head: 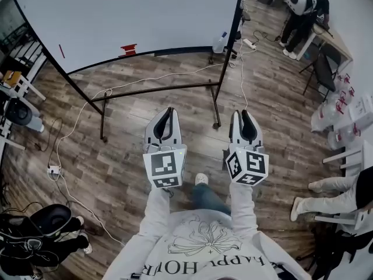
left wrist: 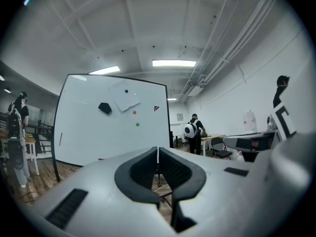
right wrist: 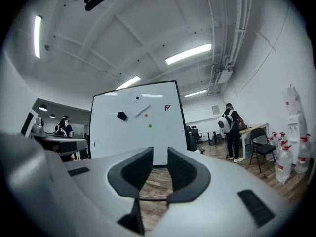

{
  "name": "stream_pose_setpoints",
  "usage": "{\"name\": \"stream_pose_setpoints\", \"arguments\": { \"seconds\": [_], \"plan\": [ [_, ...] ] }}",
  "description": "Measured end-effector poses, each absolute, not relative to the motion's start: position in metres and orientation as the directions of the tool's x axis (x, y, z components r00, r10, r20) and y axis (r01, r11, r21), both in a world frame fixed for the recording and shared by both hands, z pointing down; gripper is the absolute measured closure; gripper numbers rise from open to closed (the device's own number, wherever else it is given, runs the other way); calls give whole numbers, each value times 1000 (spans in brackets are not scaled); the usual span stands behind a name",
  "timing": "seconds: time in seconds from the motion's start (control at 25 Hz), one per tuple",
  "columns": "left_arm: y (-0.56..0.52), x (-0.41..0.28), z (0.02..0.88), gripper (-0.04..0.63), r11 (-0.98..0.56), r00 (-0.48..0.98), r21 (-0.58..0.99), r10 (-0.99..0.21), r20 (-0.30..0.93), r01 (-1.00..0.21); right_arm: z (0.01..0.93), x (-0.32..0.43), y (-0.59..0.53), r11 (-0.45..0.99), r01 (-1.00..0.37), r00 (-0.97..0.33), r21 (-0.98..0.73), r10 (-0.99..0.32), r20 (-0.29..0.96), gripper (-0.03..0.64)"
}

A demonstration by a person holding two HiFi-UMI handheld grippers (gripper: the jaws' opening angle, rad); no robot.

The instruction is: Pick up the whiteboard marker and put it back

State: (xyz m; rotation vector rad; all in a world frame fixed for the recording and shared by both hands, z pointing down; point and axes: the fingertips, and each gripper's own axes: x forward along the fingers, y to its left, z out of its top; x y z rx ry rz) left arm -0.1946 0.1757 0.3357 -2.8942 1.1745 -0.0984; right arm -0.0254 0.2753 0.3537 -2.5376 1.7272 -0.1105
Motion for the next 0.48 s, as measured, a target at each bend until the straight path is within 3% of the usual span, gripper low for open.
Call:
{"name": "stream_pose_setpoints", "arguments": {
  "seconds": [0.48],
  "plan": [
    [99,-83,330,583,-678,677,-29,-735,47,-734,347,88,187,-292,-951,293,-98,-956,11,517]
  ]
}}
